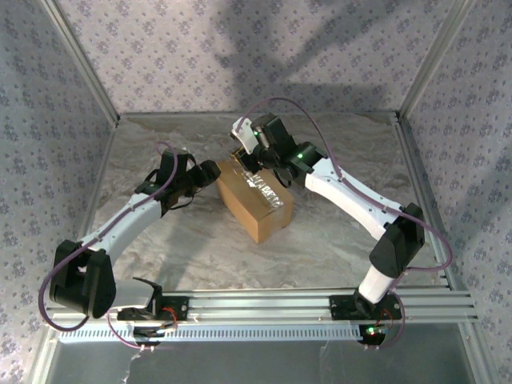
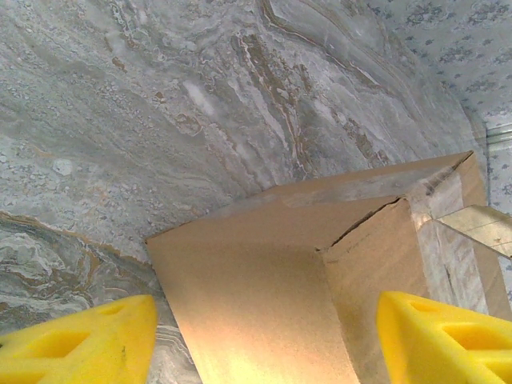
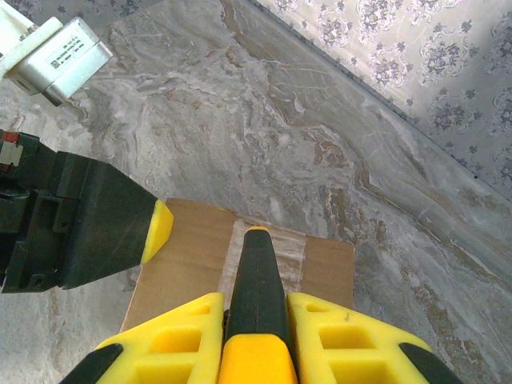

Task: Unpack the express box

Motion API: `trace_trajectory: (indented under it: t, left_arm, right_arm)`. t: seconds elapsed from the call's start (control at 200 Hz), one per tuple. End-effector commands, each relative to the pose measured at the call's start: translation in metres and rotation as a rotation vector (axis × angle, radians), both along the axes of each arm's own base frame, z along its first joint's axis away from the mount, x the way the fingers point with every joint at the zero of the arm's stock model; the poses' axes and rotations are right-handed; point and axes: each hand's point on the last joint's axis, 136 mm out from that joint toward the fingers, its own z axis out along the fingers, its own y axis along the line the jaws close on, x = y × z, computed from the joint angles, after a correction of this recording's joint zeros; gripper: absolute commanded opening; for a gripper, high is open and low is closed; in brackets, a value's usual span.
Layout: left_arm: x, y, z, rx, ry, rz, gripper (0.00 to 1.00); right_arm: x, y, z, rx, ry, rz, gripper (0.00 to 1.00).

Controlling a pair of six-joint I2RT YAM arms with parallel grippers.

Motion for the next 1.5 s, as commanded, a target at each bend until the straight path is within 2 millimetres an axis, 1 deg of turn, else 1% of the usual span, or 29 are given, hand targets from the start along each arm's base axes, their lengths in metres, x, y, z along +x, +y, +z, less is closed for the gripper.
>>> trace_trajectory:
  t: [0.0, 0.185, 0.425, 0.715, 0.925, 1.094, 1.494]
  left_arm:
    - [0.003, 0.003, 0.003, -0.008, -0.013, 0.017, 0.73]
    - [0.003, 0.003, -0.001, -0.009, -0.006, 0.020, 0.73]
    - [0.003, 0.005, -0.012, 0.003, 0.016, 0.027, 0.72]
    - [0.001, -0.001, -0.024, 0.005, 0.040, 0.016, 0.72]
    - [0.001, -0.004, -0.026, 0.002, 0.044, 0.009, 0.71]
    - [-0.001, -0.006, -0.025, -0.005, 0.046, 0.007, 0.71]
    - [-0.011, -0.014, -0.028, -0.010, 0.063, -0.012, 0.71]
  right_arm:
    - [0.002, 0.004, 0.006, 0.012, -0.002, -0.008, 0.00]
    - [0.000, 0.005, 0.005, 0.008, 0.002, -0.004, 0.00]
    - [-0.002, 0.008, 0.004, 0.007, 0.005, 0.004, 0.00]
    - [-0.003, 0.010, 0.001, 0.000, 0.008, 0.006, 0.00]
    - [-0.002, 0.011, -0.003, -0.006, 0.013, 0.002, 0.00]
    - [0.000, 0.007, -0.009, -0.025, 0.019, -0.023, 0.00]
    - [0.002, 0.001, -0.020, -0.039, 0.041, -0.046, 0.00]
